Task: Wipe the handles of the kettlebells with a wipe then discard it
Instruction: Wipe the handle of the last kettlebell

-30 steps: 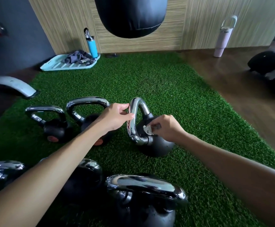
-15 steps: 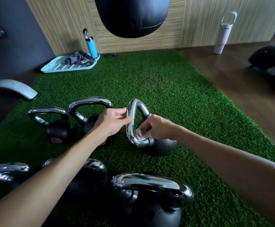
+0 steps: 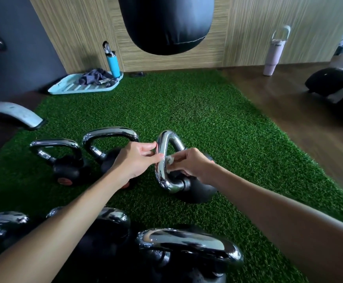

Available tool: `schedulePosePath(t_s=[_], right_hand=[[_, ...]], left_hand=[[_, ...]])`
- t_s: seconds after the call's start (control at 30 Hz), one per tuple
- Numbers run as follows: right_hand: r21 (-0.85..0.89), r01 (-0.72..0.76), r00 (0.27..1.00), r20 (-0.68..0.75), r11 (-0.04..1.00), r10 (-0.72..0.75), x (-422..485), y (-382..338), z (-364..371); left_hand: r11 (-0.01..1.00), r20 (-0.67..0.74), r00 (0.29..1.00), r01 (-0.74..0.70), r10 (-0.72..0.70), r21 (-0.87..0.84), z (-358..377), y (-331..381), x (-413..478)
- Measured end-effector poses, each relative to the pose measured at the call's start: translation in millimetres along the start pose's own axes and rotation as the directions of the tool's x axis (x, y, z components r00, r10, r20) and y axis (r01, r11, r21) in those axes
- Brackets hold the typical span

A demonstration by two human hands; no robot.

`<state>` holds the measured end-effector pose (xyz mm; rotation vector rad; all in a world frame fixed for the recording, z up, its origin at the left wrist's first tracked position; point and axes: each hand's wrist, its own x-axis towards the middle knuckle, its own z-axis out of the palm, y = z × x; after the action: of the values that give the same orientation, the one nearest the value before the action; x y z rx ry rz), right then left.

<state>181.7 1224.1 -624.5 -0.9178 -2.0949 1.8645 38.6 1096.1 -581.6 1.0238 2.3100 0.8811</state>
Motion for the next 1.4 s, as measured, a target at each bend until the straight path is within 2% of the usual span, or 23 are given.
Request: schedulePosePath(t_s=[0.07, 0.13, 0.23, 0.3, 0.37, 0.43, 0.63, 0.8, 0.87, 0.93, 1.23, 1.33, 1.4], right_hand=[[-0.086, 0.020, 0.992, 0.125, 0.996, -0.009, -2.3, -0.1, -4.6], [-0.090, 0.051, 0.990, 0.138, 0.995, -0.038, -0.4, 4.1, -7.8], [-0.010, 0.039, 0.996, -0.076, 0.999, -0.040, 11.7, 4.0, -2.1], [0.053, 0.048, 0.969, -0.246, 0.997, -0.034, 22.9, 1.9, 6.5], [0.045, 0.121, 0.908, -0.409, 0.992, -0.092, 34.3, 2.1, 11.4], [-0.078, 0.167, 0.830, -0.527, 0.983, -0.183, 39.2, 2.5, 12.1], [-0.263, 0.205, 0.739, -0.590, 0.943, -0.325, 33.2, 6.6, 11.3], [-0.289, 0.162, 0.637, -0.699, 0.944, -0.324, 47.8, 1.5, 8.4], [-0.252, 0.136, 0.632, -0.723, 0.958, -0.280, 52.5, 4.3, 7.4], [-0.291, 0.096, 0.645, -0.710, 0.952, -0.282, 57.2, 9.0, 4.5], [-0.468, 0.146, 0.671, -0.601, 0.872, -0.434, 65.4, 17.0, -27.1], [-0.421, 0.035, 0.703, -0.634, 0.906, -0.322, 62.7, 25.3, -46.0], [-0.345, -0.024, 0.690, -0.685, 0.938, -0.234, 53.9, 34.7, -61.2]], left_hand=[[1.000, 0.014, 1.000, -0.011, 0.012, -0.016, 1.7, -1.2, 1.8], [0.999, 0.012, 1.000, -0.025, 0.025, -0.024, 4.7, -2.8, 3.8], [0.999, -0.011, 1.000, -0.025, 0.025, 0.036, 5.5, -0.2, 4.6], [0.998, -0.021, 0.999, -0.035, 0.037, 0.051, 6.0, 3.1, 6.6], [0.996, -0.027, 0.998, -0.053, 0.055, 0.065, 5.9, 8.9, 7.7], [0.995, -0.040, 0.997, -0.058, 0.062, 0.084, 5.6, 14.2, 7.5], [0.995, -0.036, 0.997, -0.061, 0.064, 0.076, 6.2, 14.5, 8.1], [0.997, -0.043, 0.997, -0.062, 0.064, 0.045, 7.1, 14.4, 7.0], [0.997, -0.042, 0.997, -0.061, 0.062, 0.037, 6.5, 13.7, 8.0], [0.998, -0.048, 0.997, -0.064, 0.065, 0.018, 6.4, 13.7, 8.6], [0.996, -0.085, 0.993, -0.087, 0.085, -0.024, 18.0, 28.0, 19.8], [0.994, -0.101, 0.989, -0.104, 0.107, 0.033, 25.5, 47.1, 28.2], [0.988, -0.094, 0.988, -0.115, 0.124, 0.098, 30.9, 65.2, 33.8]])
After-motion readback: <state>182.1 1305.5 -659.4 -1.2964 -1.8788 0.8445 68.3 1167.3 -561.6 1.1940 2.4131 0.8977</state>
